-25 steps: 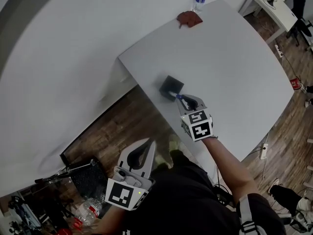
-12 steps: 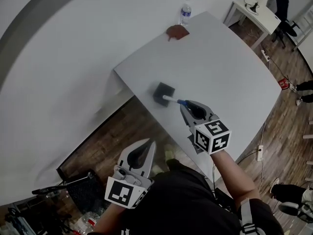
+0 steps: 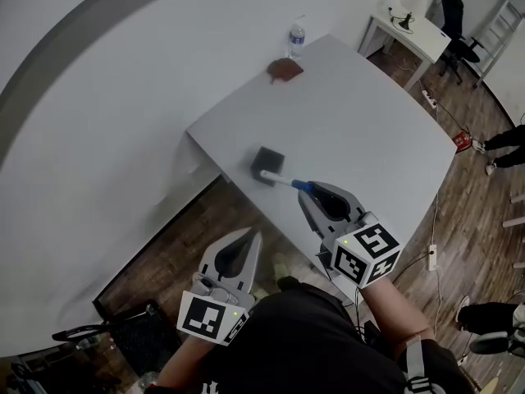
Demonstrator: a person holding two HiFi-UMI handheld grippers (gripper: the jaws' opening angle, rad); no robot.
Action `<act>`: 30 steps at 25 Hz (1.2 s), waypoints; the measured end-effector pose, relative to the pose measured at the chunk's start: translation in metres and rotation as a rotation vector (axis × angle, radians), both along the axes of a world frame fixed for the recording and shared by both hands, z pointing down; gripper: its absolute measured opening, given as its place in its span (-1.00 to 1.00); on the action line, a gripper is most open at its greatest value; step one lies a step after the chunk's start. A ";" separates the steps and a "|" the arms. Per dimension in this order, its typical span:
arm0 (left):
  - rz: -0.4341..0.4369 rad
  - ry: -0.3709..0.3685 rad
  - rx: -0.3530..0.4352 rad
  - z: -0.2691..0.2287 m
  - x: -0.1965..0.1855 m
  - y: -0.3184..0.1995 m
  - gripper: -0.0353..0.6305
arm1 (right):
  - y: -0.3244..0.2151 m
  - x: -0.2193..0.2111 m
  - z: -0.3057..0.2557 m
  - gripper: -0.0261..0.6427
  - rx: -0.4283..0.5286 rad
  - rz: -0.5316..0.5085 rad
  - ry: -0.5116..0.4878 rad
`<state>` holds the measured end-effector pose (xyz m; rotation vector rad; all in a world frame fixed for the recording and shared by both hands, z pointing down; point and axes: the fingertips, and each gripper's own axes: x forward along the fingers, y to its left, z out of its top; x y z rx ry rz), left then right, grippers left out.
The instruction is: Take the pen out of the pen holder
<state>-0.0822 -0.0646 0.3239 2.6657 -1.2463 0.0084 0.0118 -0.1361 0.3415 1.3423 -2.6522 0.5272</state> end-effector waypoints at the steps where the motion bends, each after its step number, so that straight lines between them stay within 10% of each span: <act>1: 0.003 0.002 0.004 -0.001 0.000 0.001 -0.88 | 0.004 -0.001 -0.005 -0.72 0.008 0.002 -0.006; 30: 0.016 0.013 0.042 -0.008 -0.003 0.008 -0.88 | 0.033 0.000 -0.031 -0.72 0.058 0.038 0.003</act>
